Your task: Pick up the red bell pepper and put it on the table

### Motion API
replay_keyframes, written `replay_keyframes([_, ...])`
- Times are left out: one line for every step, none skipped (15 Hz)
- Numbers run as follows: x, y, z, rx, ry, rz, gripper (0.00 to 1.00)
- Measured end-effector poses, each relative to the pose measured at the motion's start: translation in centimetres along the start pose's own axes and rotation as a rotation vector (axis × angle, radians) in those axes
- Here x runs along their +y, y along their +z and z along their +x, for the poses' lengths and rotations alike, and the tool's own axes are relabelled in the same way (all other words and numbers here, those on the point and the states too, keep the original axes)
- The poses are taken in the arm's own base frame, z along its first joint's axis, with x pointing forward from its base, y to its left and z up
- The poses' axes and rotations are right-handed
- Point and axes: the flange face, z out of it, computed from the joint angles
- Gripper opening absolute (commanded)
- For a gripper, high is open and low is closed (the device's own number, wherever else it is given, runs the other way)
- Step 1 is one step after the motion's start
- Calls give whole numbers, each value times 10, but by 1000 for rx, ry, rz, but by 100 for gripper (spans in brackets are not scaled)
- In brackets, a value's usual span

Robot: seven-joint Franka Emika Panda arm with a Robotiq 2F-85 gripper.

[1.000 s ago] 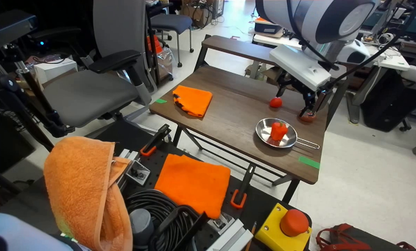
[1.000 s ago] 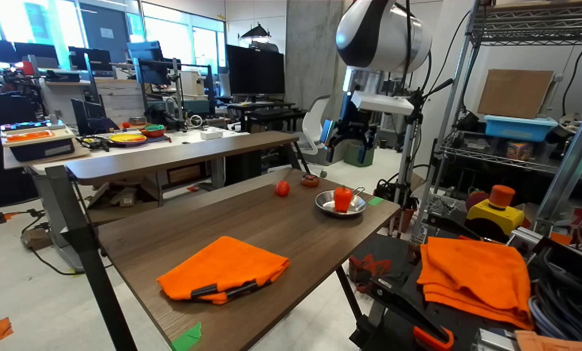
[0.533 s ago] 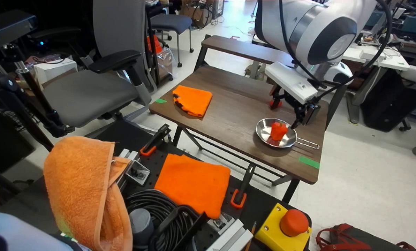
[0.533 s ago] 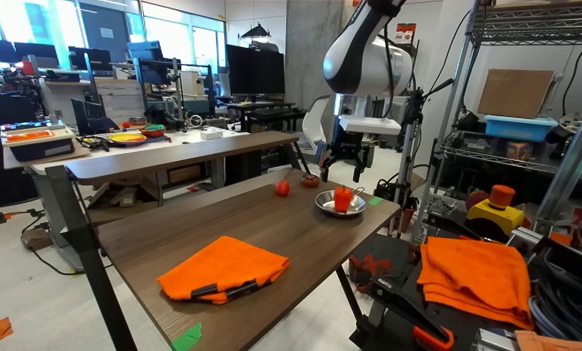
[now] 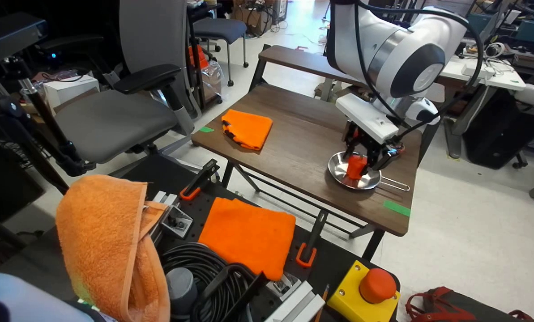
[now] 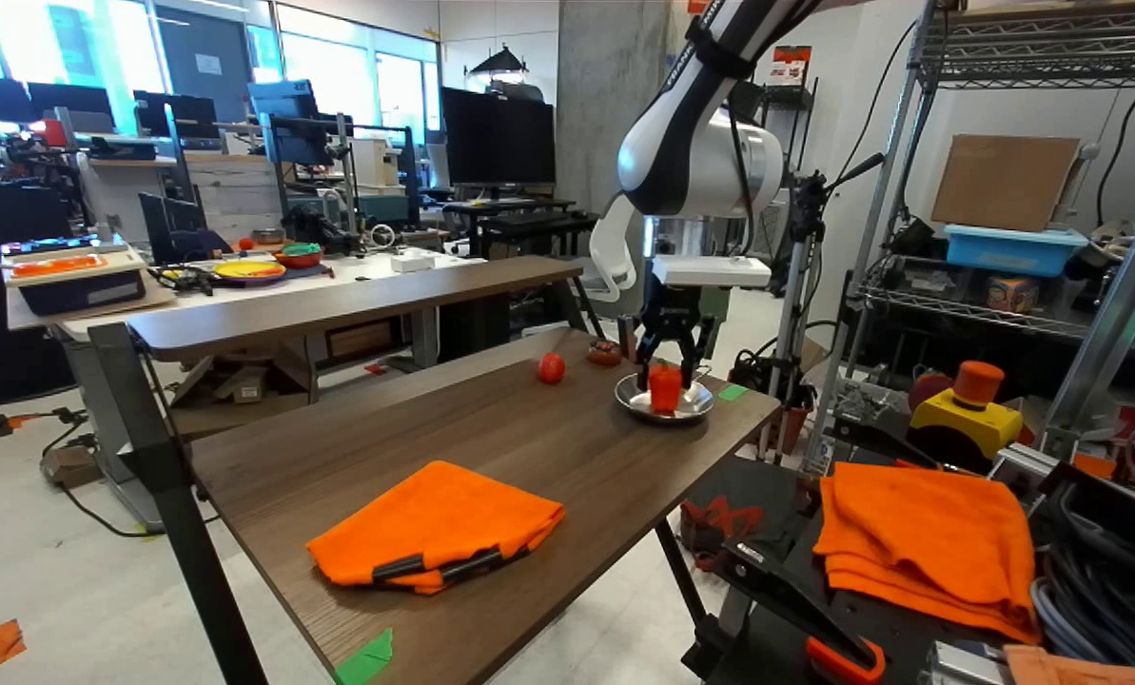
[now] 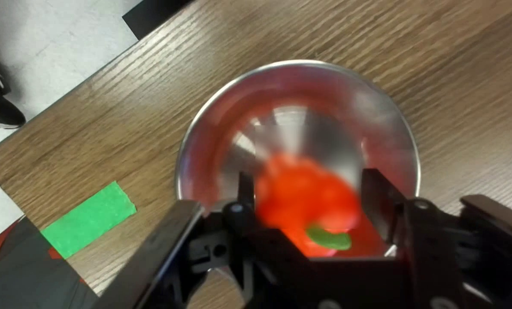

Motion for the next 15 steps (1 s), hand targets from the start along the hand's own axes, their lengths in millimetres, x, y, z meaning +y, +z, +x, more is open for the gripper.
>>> replay_keyframes([0, 1, 1, -2, 1, -5, 30])
replay_keyframes([0, 1, 2, -4, 1, -6, 30])
replay_keyframes([-1, -1, 3, -5, -2, -7, 30])
replay_keyframes([-4, -4, 3, -5, -7, -6, 30])
replay_keyframes([-9, -10, 2, -2, -17, -5, 30])
replay_keyframes([-16, -20, 1, 9, -32, -3, 30])
replay_keyframes([-26, -34, -1, 23, -50, 2, 30])
replay_keyframes([-37, -51, -5, 37, -71, 8, 30])
replay_keyframes([-51, -71, -11, 54, -92, 17, 30])
replay_keyframes([-66, -91, -16, 75, -113, 29, 30])
replay_keyframes([-83, -111, -22, 101, -133, 45, 30])
replay_keyframes([-100, -129, -28, 124, -151, 67, 30])
replay_keyframes([-118, -145, -33, 145, -166, 89, 30])
replay_keyframes([-135, -159, -37, 165, -177, 109, 30])
replay_keyframes([-151, -170, -39, 182, -186, 126, 30])
